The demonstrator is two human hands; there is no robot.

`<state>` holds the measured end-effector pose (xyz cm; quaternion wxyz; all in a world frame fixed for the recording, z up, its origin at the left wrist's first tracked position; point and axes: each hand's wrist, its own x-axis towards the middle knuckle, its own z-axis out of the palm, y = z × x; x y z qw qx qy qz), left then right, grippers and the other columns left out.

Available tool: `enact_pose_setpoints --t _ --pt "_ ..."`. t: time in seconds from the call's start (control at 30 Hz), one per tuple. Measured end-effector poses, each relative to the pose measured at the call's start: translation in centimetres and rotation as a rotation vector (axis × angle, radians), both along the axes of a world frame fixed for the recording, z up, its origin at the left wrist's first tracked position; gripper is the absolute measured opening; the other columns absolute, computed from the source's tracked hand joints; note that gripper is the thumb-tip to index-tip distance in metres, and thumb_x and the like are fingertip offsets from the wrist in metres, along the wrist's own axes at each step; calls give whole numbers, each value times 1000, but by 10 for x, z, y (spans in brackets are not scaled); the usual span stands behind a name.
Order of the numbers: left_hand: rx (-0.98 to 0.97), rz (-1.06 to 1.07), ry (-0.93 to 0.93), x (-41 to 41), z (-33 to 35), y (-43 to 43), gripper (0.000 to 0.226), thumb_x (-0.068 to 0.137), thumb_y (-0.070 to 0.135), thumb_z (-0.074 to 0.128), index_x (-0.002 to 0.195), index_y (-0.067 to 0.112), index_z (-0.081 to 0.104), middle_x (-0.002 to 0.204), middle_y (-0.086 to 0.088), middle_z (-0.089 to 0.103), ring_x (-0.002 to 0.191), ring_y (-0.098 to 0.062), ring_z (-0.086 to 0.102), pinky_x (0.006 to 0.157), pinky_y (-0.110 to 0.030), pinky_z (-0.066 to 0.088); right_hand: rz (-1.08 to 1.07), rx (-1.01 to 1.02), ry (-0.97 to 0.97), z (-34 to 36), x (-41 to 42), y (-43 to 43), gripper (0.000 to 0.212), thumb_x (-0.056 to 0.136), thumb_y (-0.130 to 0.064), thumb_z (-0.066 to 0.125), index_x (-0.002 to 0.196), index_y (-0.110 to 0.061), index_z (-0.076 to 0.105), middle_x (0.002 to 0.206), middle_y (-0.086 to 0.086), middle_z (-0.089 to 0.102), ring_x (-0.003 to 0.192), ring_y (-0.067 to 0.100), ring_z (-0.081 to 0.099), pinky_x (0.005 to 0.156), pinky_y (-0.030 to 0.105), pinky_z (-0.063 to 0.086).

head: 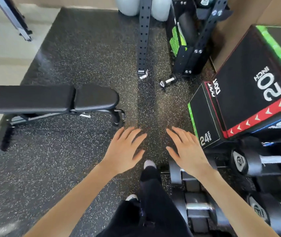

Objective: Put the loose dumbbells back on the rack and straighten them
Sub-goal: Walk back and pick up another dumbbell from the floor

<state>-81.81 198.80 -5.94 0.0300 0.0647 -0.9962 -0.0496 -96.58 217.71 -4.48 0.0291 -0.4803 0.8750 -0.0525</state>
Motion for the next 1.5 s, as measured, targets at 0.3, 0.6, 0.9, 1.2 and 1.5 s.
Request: enact_pose_setpoints --t 0.3,0.6,0.9,1.2,1.5 --pt "19 -11 -46 -143 -20 -81 52 88 46 38 129 18 55 129 -7 56 121 -28 51 104 -49 38 -30 69 -30 -32 -134 -60 53 88 -46 32 124 -15 57 121 7 60 109 25 60 91 44 48" --pt "6 -1 29 -346 8 -151 53 89 45 36 131 16 53 130 -9 55 122 -30 49 104 -50 37 -21 32 42 3 -335 -134 52 91 -44 30 127 -15 52 125 5 57 115 25 55 97 45 43" --pt "62 10 -7 -448 -17 -200 53 89 45 37 128 15 56 126 -9 57 117 -30 52 102 -47 38 -45 26 -18 -11 -446 -166 50 91 -43 31 127 -15 52 125 7 57 114 25 57 97 46 45" --pt "92 4 -67 -598 -29 -273 55 89 47 32 130 15 54 127 -9 57 118 -30 52 102 -49 40 -44 59 -12 -16 -592 -227 50 90 -45 35 125 -14 54 122 6 59 108 25 59 92 42 47" --pt "112 84 -73 -720 -34 -338 56 89 47 33 131 16 53 126 -8 57 117 -29 52 102 -47 40 53 127 -62 -13 -737 -304 57 90 -50 29 126 -14 55 122 6 60 107 25 60 91 41 48"
